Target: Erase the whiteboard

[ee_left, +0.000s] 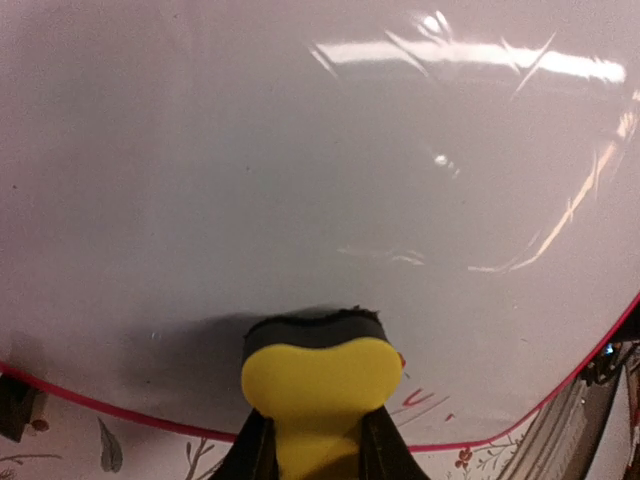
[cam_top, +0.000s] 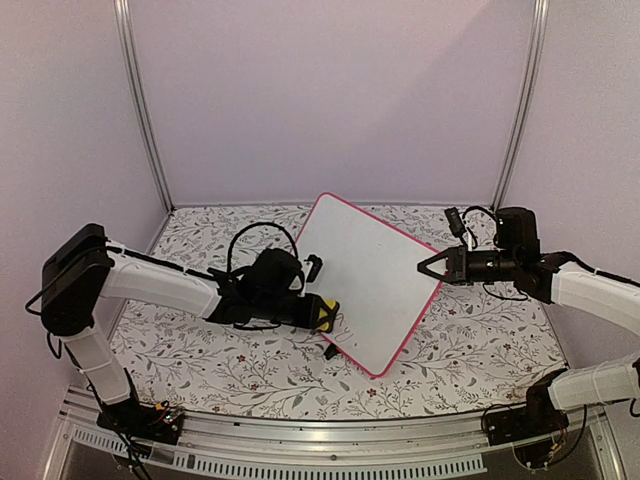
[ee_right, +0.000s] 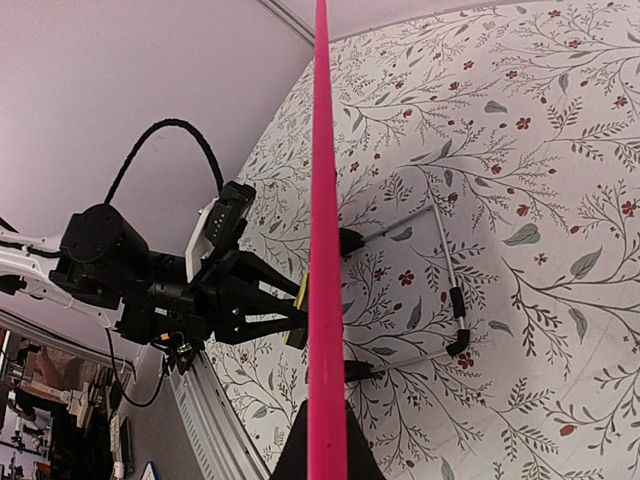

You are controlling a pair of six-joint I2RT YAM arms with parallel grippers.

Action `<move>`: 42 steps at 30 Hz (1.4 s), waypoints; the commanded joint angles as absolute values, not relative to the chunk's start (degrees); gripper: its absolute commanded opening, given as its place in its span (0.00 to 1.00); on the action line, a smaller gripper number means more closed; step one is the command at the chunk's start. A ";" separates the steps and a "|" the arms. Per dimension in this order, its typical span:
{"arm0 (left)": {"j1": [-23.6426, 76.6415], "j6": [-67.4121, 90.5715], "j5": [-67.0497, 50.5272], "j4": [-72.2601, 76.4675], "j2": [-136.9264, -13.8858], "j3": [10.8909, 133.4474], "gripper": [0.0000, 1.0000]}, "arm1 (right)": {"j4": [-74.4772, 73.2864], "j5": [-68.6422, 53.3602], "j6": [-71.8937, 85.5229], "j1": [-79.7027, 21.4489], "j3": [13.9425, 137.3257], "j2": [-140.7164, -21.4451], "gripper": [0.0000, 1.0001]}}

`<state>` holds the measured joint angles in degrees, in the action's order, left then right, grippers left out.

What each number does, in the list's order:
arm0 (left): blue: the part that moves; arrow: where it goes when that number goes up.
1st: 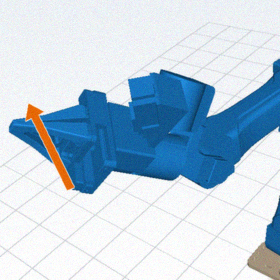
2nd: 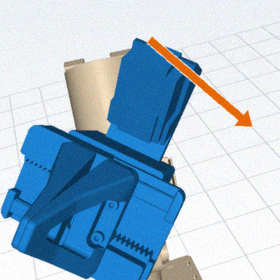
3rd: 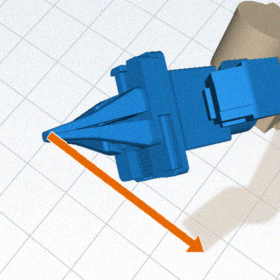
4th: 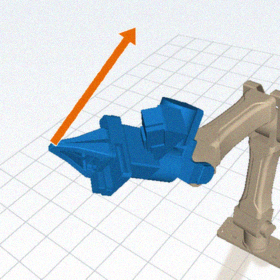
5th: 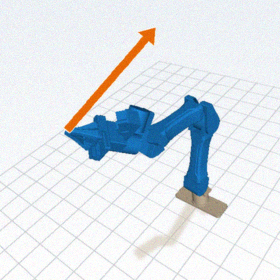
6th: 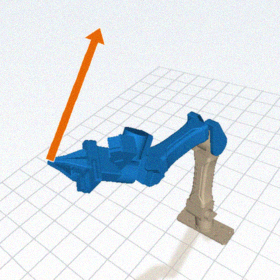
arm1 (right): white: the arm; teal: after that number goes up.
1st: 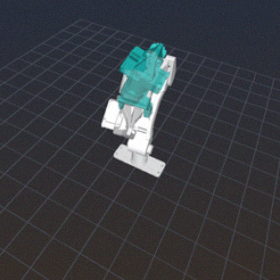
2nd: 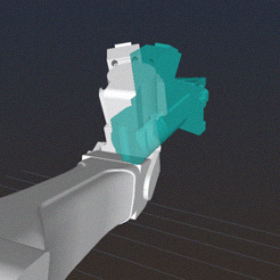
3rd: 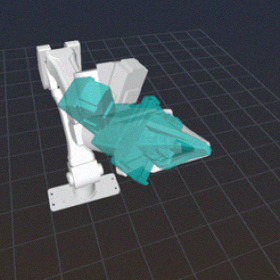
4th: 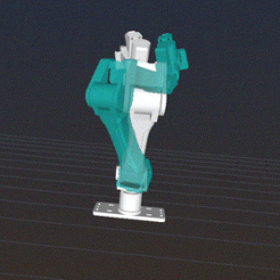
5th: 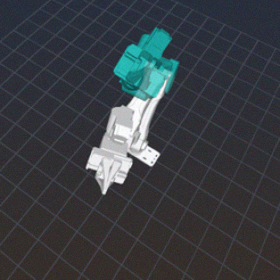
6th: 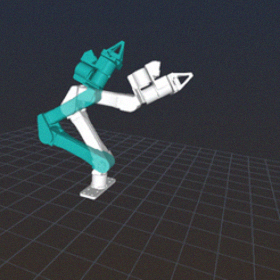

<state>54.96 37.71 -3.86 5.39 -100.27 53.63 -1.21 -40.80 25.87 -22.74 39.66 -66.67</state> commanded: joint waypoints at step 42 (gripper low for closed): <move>56.59 38.43 -2.40 2.61 -103.29 53.15 0.00 | 4.83 -42.59 25.13 -23.03 40.77 -67.85 0.00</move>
